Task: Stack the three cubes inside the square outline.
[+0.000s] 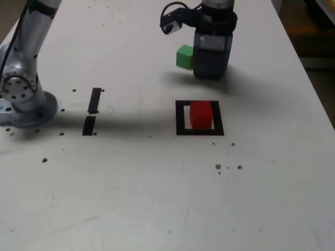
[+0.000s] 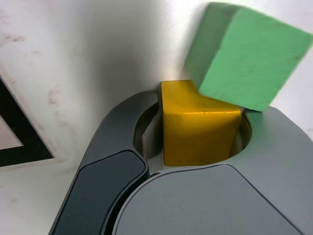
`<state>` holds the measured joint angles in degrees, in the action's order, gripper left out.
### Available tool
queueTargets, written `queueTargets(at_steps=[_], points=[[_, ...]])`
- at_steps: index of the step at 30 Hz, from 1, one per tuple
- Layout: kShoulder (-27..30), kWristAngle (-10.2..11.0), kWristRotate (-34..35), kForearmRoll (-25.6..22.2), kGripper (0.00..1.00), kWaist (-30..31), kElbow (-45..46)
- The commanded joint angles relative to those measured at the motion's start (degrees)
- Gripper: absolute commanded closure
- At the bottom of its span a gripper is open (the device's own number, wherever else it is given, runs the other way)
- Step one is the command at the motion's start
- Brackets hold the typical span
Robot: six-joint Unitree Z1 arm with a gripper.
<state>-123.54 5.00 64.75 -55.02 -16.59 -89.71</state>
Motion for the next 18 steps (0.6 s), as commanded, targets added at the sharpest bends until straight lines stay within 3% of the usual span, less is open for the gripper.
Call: queueTargets(at_steps=[1,6,10,18], points=[[0.1,1.2,0.1,-0.2,0.68,-0.1,0.3],[2.4,3.8,-2.4,-4.1,0.70,0.5,-1.5],[4.3,4.0,-9.7,-9.5,0.70,1.9,-6.4],[6.2,-2.0,-28.5,-25.6,0.70,8.9,-23.0]])
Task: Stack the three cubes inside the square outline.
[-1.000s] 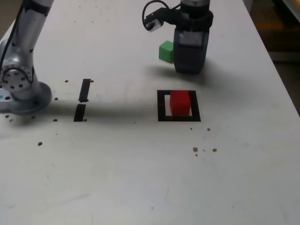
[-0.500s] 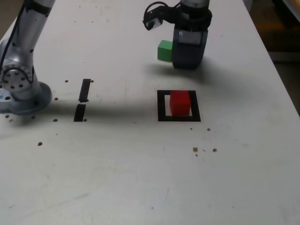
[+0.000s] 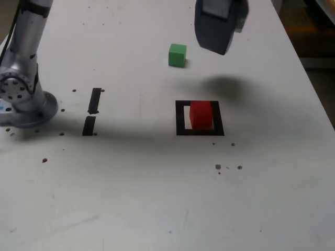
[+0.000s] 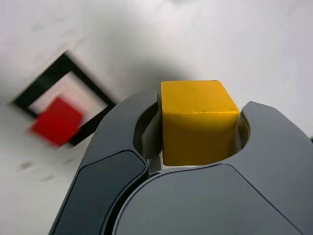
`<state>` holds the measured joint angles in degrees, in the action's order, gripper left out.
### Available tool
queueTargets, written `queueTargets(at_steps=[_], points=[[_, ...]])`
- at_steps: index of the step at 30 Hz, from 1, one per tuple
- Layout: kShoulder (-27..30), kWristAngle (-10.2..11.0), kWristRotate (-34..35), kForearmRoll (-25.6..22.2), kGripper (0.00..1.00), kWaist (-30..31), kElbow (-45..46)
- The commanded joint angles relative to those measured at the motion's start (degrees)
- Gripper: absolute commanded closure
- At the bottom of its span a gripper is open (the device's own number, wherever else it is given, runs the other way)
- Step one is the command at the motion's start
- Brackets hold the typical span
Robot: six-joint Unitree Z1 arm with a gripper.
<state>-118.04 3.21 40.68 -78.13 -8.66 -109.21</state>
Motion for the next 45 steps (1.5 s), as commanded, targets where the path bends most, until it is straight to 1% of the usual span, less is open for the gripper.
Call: queueTargets(at_steps=[1,2,5,8,12,16,22,24,30,33,40,45], points=[[0.8,-0.6,-7.2,-4.4,0.70,2.2,-5.3],[0.9,-0.9,-10.9,-6.8,0.70,3.9,-7.2],[1.0,-0.8,-19.2,-11.2,0.70,8.1,-9.0],[0.8,-1.1,-24.6,-13.9,0.70,12.9,-7.9],[0.8,-2.1,-26.8,-14.8,0.70,18.4,-3.9],[1.1,-2.1,-26.9,-14.4,0.70,20.8,0.5],[0.2,-0.5,-26.9,-12.3,0.70,21.8,1.9],[-0.2,-0.3,-27.0,-11.2,0.70,21.9,2.3],[-2.2,-0.5,-28.0,-6.8,0.70,21.9,3.5],[-2.2,-0.8,-28.7,-4.1,0.70,21.5,5.6],[1.1,-1.8,-29.4,3.5,0.70,19.7,14.7],[2.4,-1.5,-29.1,5.7,0.70,19.2,17.9]])
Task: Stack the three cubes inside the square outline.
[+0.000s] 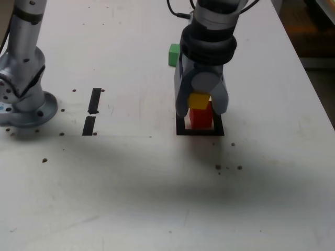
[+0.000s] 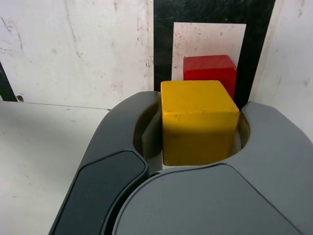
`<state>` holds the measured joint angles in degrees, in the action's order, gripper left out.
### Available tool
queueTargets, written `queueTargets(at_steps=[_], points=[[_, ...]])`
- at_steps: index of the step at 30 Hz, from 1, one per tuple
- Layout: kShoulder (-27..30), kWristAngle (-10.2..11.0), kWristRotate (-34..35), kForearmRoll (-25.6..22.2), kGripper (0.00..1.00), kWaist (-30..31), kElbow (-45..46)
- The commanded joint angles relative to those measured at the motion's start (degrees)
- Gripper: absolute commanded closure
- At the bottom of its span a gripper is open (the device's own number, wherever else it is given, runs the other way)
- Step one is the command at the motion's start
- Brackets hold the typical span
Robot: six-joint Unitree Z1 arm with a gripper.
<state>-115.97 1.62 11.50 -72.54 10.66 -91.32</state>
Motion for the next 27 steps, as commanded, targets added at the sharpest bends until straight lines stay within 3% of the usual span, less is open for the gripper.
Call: queueTargets(at_steps=[1,12,20,23,27], points=[[0.4,0.1,0.1,0.4,0.70,-0.2,0.2],[0.4,-0.1,0.1,2.4,0.70,-0.2,0.8],[-0.1,-0.2,0.3,4.6,0.64,-0.2,2.0],[0.0,-0.2,0.3,4.6,0.53,-0.3,2.5],[0.1,-0.3,0.4,4.6,0.27,-0.5,3.2]])
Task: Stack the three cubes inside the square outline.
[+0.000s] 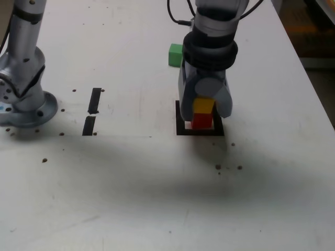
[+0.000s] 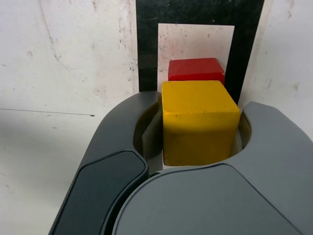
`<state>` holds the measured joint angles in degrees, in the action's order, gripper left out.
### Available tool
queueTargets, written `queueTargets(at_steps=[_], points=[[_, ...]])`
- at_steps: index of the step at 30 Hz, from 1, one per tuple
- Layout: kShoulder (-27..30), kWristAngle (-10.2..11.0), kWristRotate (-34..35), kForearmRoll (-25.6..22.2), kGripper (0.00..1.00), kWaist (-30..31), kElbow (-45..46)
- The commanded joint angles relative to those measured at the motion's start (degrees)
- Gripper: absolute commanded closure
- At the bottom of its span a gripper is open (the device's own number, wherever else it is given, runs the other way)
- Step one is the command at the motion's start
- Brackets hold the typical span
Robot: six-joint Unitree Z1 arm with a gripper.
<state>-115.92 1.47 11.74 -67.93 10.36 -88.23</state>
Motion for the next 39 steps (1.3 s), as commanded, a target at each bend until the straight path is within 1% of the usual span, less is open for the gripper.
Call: queueTargets(at_steps=[1,3,5,6,9,11,13,18,20,23,28,33,36,39], points=[[0.0,-0.1,0.1,0.0,0.20,-0.2,0.3],[0.0,-0.2,0.1,0.0,0.09,-0.3,0.5],[0.0,-0.2,0.1,0.0,0.02,-0.3,0.5],[0.0,-0.2,0.1,0.0,0.01,-0.3,0.5],[0.3,-0.1,0.1,-0.3,0.00,-0.4,0.3],[1.0,0.3,0.5,-1.5,0.00,-0.4,0.0],[2.1,1.2,1.3,-4.8,0.00,-0.2,-0.8],[7.2,4.0,3.7,-16.5,0.00,1.0,-3.7],[9.4,4.6,3.9,-18.5,0.00,1.4,-4.1],[11.4,4.8,3.3,-18.9,0.00,1.7,-4.0],[12.7,4.7,1.2,-18.4,0.00,1.7,-2.2],[14.1,4.8,0.6,-17.8,0.00,1.3,0.5],[15.1,4.7,0.0,-16.8,0.00,0.6,2.6],[16.4,4.7,-1.5,-14.5,0.00,-1.8,6.0]])
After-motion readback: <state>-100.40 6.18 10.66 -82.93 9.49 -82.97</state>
